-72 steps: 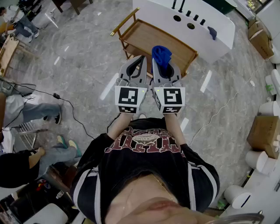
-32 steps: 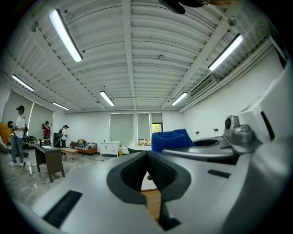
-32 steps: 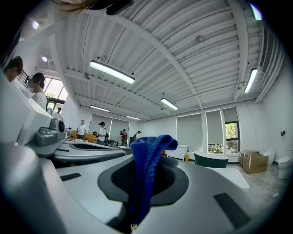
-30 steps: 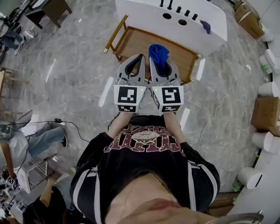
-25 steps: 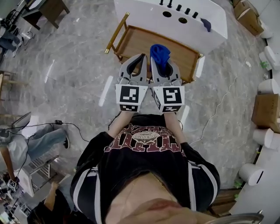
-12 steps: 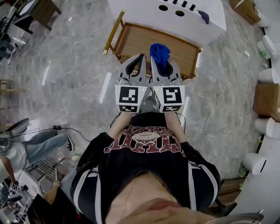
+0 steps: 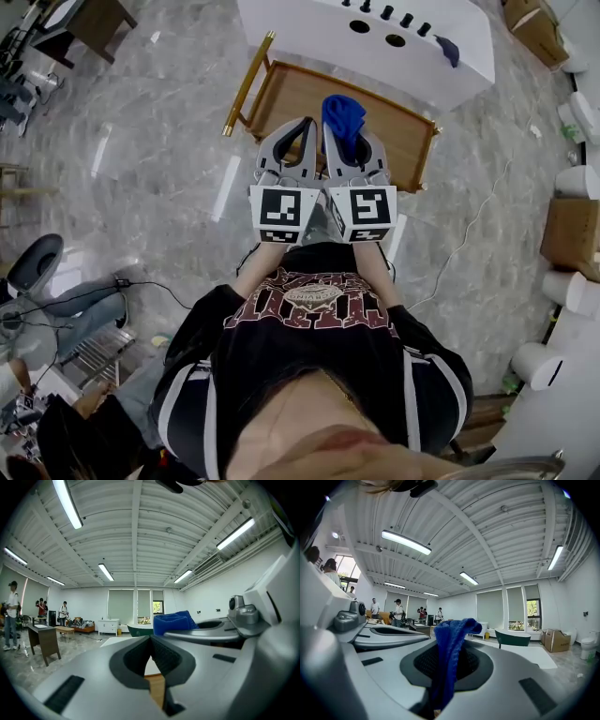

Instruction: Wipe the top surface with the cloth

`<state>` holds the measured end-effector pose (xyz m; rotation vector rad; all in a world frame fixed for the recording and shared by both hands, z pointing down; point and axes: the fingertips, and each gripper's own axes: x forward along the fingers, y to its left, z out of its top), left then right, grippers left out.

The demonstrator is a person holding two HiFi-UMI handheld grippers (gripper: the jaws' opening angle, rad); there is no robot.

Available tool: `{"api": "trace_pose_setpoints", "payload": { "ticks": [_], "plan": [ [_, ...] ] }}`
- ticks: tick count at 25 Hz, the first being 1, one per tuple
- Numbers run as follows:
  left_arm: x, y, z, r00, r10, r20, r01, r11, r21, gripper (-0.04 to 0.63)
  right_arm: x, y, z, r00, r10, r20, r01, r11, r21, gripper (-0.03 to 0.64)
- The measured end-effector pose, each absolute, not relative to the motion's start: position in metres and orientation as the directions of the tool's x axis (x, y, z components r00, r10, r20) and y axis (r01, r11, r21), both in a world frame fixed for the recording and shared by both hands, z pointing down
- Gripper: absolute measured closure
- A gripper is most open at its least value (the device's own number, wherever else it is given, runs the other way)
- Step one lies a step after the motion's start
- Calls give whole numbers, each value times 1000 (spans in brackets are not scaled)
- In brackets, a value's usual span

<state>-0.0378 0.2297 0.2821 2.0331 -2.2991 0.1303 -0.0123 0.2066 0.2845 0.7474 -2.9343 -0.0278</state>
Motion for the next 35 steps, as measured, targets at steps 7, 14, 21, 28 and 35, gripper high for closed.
{"api": "trace_pose_setpoints", "payload": {
  "ticks": [7,14,21,28,35],
  "plan": [
    [-65,163,280,-146,-982,122,-989,143,-31,546,-41,142,287,-884,-453,117,-452,891,38,552],
    [-80,106,280,-182,-974,131,-983,178,-45,546,-57,82,284,-902,-420,98,-419,907,27,552],
    [-84,81,288,-222,-964,146,-974,212,-80,546,-64,53,294,-913,-393,108,-394,919,12,552],
    [-79,60,295,-186,-967,173,-982,177,-69,546,-60,34,300,-904,-411,116,-415,910,-13,552],
    [-91,36,298,-107,-980,169,-993,98,-60,546,-67,10,306,-863,-488,127,-493,870,-3,552]
  ]
}}
